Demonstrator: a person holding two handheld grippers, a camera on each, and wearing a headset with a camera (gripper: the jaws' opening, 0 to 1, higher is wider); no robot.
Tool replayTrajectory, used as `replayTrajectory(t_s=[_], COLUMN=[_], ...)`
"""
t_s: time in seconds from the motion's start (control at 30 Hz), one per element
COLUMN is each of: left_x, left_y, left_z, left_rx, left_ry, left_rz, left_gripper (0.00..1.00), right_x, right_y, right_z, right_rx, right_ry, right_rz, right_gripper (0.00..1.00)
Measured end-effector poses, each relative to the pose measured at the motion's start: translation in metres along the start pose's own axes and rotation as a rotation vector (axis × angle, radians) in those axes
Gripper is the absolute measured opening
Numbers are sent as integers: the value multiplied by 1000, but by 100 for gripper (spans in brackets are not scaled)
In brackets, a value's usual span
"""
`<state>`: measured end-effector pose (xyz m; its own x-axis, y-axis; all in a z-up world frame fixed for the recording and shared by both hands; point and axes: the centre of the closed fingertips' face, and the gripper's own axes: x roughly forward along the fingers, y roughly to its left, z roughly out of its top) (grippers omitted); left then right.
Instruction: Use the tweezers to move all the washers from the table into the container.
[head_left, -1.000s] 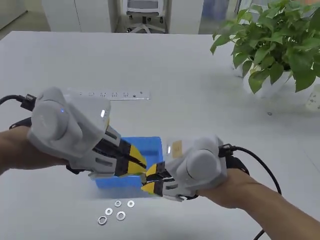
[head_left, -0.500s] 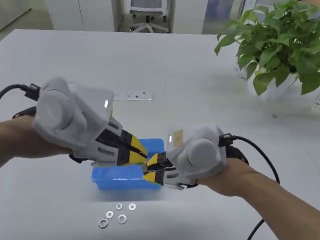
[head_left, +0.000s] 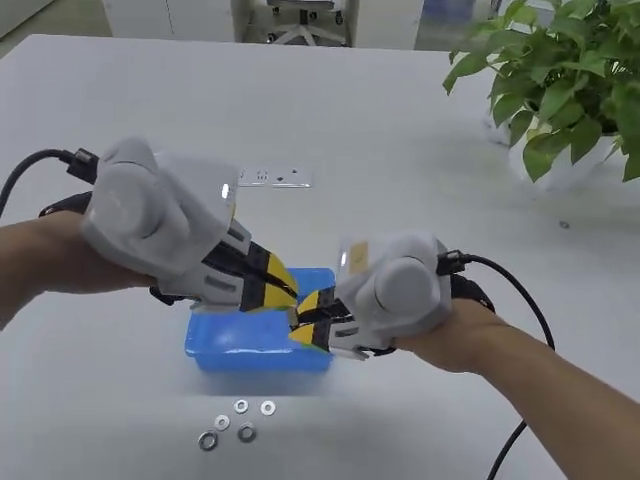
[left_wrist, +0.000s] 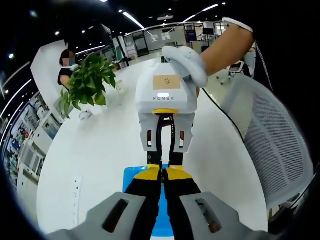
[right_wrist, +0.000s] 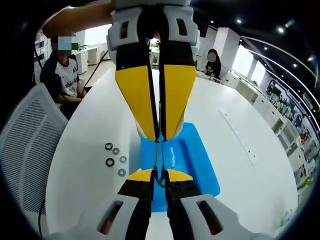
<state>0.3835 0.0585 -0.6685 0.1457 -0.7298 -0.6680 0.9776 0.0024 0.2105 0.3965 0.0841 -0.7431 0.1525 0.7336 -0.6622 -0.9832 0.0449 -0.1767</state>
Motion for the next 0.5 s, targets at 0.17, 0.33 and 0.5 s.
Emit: replayTrajectory(t_s=[0.17, 0.33, 0.5], left_x=[6, 12, 19], left_y=[6, 12, 17], left_z=[-8, -15, -21], left_rx=[-12, -22, -31], left_ry=[6, 11, 14], left_rz=[-4, -8, -10], left_gripper=[6, 6, 6], right_x=[8, 15, 21], right_y=[-5, -11, -15], right_z=[-6, -12, -19], right_rx=[11, 27, 39], right_ry=[4, 10, 16], right_rz=[8, 15, 22], right_gripper=[10, 10, 10])
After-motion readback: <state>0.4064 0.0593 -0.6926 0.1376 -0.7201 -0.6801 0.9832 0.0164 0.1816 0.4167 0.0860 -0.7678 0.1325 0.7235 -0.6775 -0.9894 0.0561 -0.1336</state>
